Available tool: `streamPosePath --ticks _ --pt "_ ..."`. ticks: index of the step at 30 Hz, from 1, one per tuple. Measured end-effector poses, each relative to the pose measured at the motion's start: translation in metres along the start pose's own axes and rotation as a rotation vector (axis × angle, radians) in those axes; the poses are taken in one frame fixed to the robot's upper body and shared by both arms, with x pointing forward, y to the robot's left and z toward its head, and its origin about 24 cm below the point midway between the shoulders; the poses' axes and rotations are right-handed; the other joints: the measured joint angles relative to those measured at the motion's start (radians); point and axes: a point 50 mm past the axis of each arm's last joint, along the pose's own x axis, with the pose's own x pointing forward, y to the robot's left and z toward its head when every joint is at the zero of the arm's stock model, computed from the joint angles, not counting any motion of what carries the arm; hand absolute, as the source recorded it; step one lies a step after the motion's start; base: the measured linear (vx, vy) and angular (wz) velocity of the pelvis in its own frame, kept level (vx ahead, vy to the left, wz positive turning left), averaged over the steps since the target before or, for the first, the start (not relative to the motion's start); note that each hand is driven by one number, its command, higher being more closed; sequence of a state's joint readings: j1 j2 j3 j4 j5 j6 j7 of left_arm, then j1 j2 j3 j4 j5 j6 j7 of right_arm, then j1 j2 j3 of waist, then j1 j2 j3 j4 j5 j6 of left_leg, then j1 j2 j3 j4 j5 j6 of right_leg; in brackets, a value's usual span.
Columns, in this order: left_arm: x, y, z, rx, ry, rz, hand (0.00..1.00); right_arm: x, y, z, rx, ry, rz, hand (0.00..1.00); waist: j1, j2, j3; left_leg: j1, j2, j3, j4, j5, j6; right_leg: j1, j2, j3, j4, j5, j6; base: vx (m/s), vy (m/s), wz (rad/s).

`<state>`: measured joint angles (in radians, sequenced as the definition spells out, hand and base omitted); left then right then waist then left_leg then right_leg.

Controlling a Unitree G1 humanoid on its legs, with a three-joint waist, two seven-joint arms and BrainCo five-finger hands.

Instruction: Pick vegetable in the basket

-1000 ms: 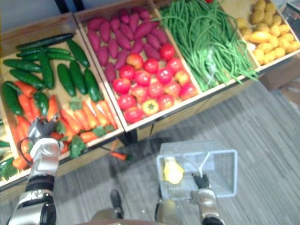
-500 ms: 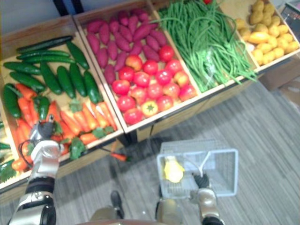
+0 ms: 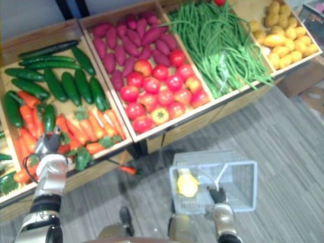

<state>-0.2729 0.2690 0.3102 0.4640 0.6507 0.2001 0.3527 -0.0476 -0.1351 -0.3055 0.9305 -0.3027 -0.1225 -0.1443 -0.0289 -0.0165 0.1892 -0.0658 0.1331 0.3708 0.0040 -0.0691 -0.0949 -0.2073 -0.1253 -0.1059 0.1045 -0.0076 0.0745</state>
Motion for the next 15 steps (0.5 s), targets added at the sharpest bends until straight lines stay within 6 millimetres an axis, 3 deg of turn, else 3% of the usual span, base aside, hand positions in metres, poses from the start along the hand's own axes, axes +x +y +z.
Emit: streamPosePath --ticks 9,15 --pt "0.0 0.0 0.0 0.001 -0.003 -0.002 1.0 0.0 0.0 0.001 0.0 -0.006 -0.001 1.0 0.0 0.0 0.0 -0.003 -0.002 0.0 -0.008 0.012 -0.004 0.001 0.001 -0.002 -0.021 0.003 0.004 -0.03 -0.009 -0.02" --pt "0.001 0.008 0.013 -0.02 -0.053 0.031 1.0 0.0 0.0 0.001 0.0 -0.003 0.0 1.0 -0.001 0.0 -0.004 0.001 -0.003 -0.011 -0.044 0.043 -0.007 0.004 0.006 -0.018 -0.034 0.006 0.007 -0.02 -0.024 0.06"
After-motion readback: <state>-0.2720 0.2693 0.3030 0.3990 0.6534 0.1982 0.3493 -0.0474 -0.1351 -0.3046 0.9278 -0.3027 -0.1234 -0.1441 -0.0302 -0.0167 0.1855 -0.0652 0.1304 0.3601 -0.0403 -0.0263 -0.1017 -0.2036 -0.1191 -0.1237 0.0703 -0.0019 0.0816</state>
